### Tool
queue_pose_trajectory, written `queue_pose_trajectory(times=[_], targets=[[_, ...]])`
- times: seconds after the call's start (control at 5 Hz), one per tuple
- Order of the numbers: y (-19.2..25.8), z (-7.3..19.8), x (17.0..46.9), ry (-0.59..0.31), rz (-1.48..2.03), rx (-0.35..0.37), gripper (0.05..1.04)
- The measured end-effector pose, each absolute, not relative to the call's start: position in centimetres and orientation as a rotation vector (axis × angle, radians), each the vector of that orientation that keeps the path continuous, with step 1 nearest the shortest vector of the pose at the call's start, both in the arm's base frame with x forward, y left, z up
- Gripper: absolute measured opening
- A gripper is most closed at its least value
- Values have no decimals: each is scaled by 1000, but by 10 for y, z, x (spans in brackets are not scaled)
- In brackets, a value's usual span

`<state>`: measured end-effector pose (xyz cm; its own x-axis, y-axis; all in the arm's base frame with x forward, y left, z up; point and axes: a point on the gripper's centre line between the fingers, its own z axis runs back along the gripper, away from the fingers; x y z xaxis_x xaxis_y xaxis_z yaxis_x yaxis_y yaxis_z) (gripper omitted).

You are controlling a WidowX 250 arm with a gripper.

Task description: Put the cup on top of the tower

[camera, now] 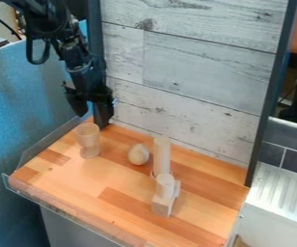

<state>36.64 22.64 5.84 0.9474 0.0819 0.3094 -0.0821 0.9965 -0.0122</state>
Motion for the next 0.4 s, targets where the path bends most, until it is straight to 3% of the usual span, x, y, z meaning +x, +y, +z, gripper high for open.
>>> queue_pose_trajectory(times=[0.4], targets=[[249, 47, 354, -179, 133, 35, 1001]])
